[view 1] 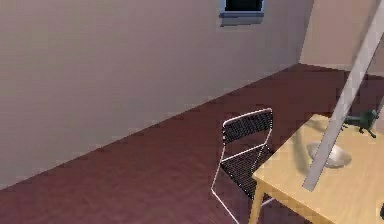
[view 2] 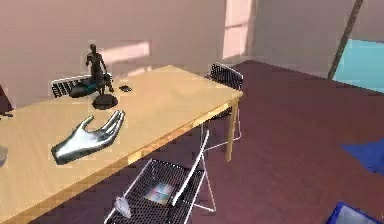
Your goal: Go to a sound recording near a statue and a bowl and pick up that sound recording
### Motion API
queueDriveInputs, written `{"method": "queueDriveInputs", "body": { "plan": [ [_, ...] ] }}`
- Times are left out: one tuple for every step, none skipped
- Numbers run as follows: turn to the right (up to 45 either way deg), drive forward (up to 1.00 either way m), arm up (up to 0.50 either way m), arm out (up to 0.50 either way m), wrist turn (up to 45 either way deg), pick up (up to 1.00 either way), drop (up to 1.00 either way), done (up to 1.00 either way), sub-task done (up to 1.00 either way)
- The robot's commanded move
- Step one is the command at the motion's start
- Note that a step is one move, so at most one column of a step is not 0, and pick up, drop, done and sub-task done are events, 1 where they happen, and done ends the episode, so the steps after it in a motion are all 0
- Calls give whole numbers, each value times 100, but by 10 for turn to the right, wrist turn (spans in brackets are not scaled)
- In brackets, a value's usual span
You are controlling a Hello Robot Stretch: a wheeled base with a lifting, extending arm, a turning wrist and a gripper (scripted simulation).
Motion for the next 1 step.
{"method": "queueDriveInputs", "body": {
  "plan": [
    [-180, 0, 0, 0, 0, 0, 0, 0, 0]
  ]
}}
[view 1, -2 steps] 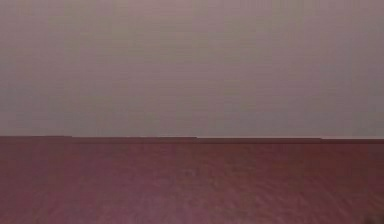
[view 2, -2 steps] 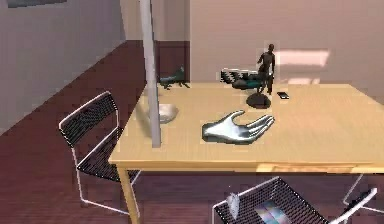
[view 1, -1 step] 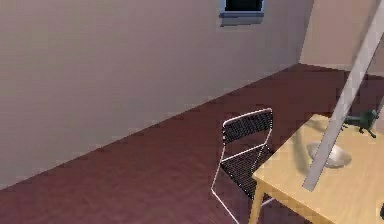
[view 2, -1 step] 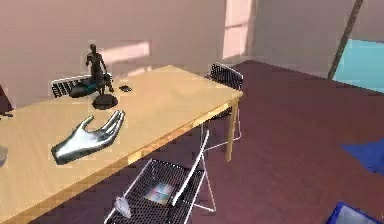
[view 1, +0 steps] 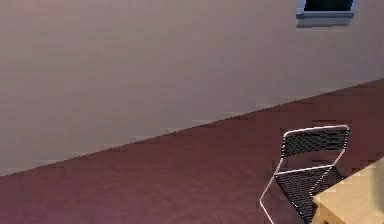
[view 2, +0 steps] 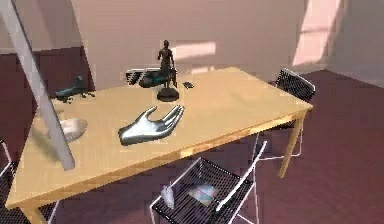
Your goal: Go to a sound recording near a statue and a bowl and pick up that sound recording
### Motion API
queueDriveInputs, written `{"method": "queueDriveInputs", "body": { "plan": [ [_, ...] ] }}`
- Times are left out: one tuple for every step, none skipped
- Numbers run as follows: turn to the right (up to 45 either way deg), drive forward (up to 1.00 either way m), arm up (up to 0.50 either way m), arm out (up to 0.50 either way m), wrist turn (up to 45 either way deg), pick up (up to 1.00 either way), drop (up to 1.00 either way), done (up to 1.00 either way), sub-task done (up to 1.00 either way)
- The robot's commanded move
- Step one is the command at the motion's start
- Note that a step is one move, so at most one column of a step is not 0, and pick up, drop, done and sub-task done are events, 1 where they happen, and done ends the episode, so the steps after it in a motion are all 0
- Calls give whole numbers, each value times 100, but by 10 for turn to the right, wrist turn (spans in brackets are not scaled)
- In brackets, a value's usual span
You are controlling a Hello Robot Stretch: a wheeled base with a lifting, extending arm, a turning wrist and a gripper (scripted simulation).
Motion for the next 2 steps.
{"method": "queueDriveInputs", "body": {
  "plan": [
    [0, 100, 0, 0, 0, 0, 0, 0, 0],
    [-30, 0, 0, 0, 0, 0, 0, 0, 0]
  ]
}}
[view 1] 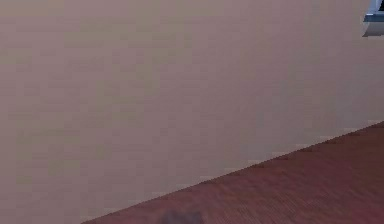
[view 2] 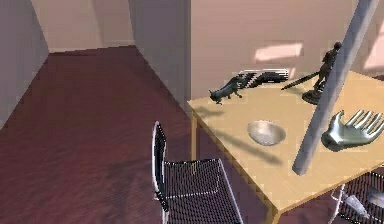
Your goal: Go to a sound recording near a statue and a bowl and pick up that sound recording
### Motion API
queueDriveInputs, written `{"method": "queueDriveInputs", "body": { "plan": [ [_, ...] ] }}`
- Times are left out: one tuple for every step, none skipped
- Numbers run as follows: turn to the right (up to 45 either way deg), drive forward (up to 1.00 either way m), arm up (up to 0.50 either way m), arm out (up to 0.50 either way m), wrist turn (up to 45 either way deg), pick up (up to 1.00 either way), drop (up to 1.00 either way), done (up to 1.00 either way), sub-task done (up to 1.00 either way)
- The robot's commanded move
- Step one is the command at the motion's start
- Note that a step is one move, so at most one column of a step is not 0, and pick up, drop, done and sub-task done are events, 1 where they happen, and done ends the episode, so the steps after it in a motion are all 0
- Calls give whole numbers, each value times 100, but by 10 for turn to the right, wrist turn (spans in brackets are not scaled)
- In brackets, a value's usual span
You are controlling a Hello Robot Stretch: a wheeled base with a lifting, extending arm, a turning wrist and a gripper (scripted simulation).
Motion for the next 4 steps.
{"method": "queueDriveInputs", "body": {
  "plan": [
    [0, 80, 0, 0, 0, 0, 0, 0, 0],
    [450, 0, 0, 0, 0, 0, 0, 0, 0],
    [450, 0, 0, 0, 0, 0, 0, 0, 0],
    [0, 55, 0, 0, 0, 0, 0, 0, 0]
  ]
}}
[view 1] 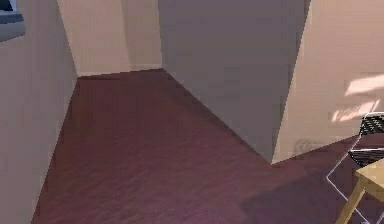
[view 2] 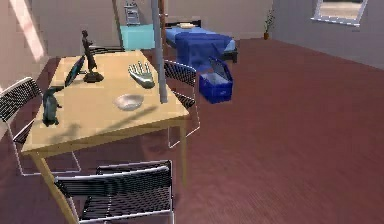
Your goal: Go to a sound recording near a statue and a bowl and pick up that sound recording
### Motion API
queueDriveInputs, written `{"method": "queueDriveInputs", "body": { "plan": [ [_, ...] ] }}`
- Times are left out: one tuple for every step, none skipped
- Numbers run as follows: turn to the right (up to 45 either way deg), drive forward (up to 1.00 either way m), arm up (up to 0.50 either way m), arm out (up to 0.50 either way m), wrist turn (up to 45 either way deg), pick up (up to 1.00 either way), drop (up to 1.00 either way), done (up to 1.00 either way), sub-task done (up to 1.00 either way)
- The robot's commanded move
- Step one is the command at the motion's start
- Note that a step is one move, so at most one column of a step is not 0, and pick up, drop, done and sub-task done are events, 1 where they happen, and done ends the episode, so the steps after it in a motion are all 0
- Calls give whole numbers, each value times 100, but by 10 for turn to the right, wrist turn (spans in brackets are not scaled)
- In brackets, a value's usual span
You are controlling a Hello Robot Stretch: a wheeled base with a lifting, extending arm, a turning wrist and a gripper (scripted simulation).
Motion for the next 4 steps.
{"method": "queueDriveInputs", "body": {
  "plan": [
    [450, 0, 0, 0, 0, 0, 0, 0, 0],
    [-450, 0, 0, 0, 0, 0, 0, 0, 0],
    [-30, 0, 0, 0, 0, 0, 0, 0, 0],
    [0, 45, 0, 0, 0, 0, 0, 0, 0]
  ]
}}
